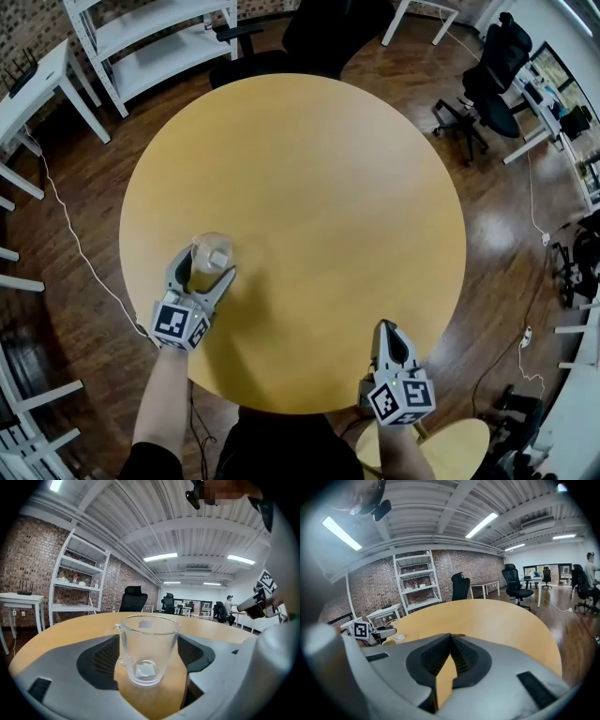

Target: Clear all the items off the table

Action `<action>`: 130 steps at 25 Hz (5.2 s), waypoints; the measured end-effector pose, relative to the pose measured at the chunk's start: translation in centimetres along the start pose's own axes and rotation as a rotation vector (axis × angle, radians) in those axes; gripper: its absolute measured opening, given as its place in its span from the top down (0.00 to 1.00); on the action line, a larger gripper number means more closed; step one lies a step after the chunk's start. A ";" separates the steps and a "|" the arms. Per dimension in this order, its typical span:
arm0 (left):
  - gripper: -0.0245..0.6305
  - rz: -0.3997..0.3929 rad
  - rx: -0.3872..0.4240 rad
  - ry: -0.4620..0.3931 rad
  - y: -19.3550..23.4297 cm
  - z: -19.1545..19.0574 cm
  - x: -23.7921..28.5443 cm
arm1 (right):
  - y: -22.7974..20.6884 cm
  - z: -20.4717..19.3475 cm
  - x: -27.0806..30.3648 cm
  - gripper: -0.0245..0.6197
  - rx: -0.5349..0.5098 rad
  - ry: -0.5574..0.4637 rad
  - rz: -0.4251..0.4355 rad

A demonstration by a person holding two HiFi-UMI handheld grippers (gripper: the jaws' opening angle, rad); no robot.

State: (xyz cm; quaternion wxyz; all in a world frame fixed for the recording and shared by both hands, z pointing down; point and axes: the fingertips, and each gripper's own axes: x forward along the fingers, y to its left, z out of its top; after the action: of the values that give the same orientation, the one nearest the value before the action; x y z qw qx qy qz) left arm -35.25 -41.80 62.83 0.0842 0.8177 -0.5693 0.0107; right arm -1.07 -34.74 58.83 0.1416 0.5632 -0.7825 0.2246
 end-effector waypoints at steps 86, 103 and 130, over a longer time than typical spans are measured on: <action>0.34 -1.608 -0.164 -0.060 -85.8 12.8 -18.6 | -19.2 -16.0 -75.2 0.95 0.312 -0.670 -1.209; 0.34 -1.968 -0.050 0.138 -99.6 2.7 -23.8 | -21.7 -24.8 -76.4 0.95 0.501 -0.556 -1.436; 0.34 -1.821 0.237 0.247 -101.2 -19.8 -23.2 | -22.1 -36.7 -64.3 0.95 0.781 -0.415 -1.267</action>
State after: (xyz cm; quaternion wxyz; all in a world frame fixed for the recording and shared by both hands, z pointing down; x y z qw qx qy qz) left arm 52.57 16.85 66.97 0.0358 0.9461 0.3104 0.0856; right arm 39.55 30.71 64.05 -0.1154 0.9433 -0.1855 0.2501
